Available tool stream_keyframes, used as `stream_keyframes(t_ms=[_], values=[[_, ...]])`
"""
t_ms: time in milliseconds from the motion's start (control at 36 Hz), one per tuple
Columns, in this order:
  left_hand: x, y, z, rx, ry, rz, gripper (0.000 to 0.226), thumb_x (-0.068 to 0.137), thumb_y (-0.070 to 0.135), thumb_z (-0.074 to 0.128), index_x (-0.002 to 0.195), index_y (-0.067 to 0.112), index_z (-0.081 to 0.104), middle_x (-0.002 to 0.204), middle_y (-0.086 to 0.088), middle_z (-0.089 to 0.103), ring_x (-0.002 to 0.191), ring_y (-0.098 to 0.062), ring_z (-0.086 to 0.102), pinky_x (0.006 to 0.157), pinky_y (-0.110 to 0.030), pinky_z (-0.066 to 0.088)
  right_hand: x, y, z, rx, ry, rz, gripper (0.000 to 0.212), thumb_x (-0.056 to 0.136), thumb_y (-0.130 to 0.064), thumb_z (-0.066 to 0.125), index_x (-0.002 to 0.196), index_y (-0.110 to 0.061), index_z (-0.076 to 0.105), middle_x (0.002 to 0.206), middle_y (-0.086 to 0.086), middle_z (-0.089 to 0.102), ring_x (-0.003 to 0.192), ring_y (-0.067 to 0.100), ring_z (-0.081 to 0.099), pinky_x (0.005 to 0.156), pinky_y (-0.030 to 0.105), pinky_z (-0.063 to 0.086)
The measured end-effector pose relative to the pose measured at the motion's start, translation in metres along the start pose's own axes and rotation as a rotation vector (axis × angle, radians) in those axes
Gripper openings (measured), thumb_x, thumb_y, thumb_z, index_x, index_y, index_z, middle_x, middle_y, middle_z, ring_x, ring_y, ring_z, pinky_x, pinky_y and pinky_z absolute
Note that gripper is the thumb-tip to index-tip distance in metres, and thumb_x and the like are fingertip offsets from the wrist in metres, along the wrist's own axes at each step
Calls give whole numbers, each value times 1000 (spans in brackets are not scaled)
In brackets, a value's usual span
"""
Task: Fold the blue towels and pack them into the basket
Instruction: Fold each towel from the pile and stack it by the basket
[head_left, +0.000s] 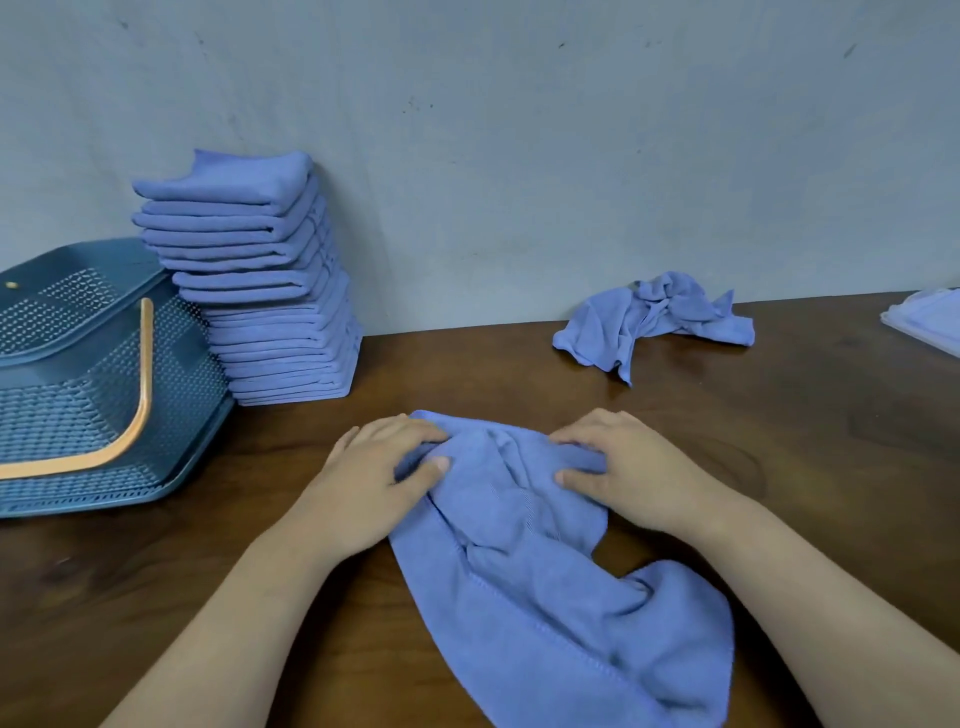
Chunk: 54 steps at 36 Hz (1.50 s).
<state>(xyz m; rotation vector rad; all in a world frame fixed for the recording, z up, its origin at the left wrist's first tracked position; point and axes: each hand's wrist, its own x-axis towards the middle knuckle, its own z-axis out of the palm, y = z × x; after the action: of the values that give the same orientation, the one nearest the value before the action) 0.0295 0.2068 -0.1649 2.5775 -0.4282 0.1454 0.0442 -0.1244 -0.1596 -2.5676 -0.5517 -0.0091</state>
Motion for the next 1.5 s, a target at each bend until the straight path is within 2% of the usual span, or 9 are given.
stream_keyframes(t_ms=[167, 389, 528, 722, 861, 972, 1194, 1361, 1500], values=[[-3, -5, 0, 7, -144, -27, 58, 98, 62, 62, 151, 47, 46, 163, 29, 33, 161, -6, 12, 131, -41, 17, 42, -5, -10, -89, 111, 3, 18, 99, -16, 64, 100, -29, 77, 94, -10, 62, 75, 3, 57, 71, 30, 43], [0, -25, 3, -100, -85, -50, 57, 102, 42, 67, 154, 39, 45, 168, 23, 28, 160, -1, 13, 131, -35, 18, 146, -29, -62, -219, 417, -136, 23, 106, -13, 55, 118, -12, 75, 115, 14, 60, 110, 35, 57, 88, 45, 47], [2, -30, 3, -47, -38, -11, 51, 98, 32, 59, 145, 49, 47, 166, 35, 24, 159, 5, 2, 130, -32, 11, 192, -34, -78, -308, 565, 20, 27, 106, -13, 47, 117, -17, 71, 116, 12, 53, 95, 35, 52, 69, 40, 35], [3, -29, 1, 86, 181, -171, 47, 99, 22, 61, 144, 34, 55, 159, 20, 42, 160, -11, 21, 130, -40, 18, 202, -20, -45, -172, 331, 67, 49, 104, -5, 49, 151, -19, 55, 137, 11, 57, 112, 33, 61, 89, 39, 45], [3, -31, 5, 74, 114, -253, 29, 109, 44, 46, 135, 39, 57, 143, 22, 54, 148, -14, 40, 124, -45, 30, 173, -16, -16, -112, 258, 34, 29, 107, -10, 50, 124, -15, 73, 118, 10, 67, 104, 31, 63, 92, 45, 51], [3, -27, 6, 91, 113, -254, 31, 110, 47, 42, 136, 39, 58, 148, 19, 51, 150, -13, 37, 126, -44, 28, 123, -26, 1, 18, 259, 20, 23, 98, -18, 58, 104, -32, 75, 91, -10, 71, 83, 13, 66, 75, 32, 50], [-1, -15, 3, 95, 74, -280, 43, 111, 51, 34, 147, 39, 54, 157, 16, 47, 150, -13, 37, 127, -43, 24, 19, -43, 14, -96, 73, 36, 9, 95, -33, 69, 95, -39, 75, 92, -17, 68, 85, 3, 63, 72, 26, 51], [-1, -16, 1, 70, 62, -318, 46, 111, 51, 30, 149, 39, 54, 159, 16, 47, 151, -15, 36, 126, -44, 21, -30, -69, -15, -3, -294, 22, 12, 90, -34, 70, 82, -33, 80, 77, -15, 75, 72, 1, 69, 65, 12, 49], [0, -14, 2, 56, 41, -314, 45, 111, 50, 29, 148, 41, 53, 158, 18, 46, 151, -15, 34, 128, -52, 17, -43, -89, -26, 364, -770, 123, 17, 99, -31, 70, 105, -18, 81, 97, 5, 80, 76, 18, 77, 63, 23, 58]])
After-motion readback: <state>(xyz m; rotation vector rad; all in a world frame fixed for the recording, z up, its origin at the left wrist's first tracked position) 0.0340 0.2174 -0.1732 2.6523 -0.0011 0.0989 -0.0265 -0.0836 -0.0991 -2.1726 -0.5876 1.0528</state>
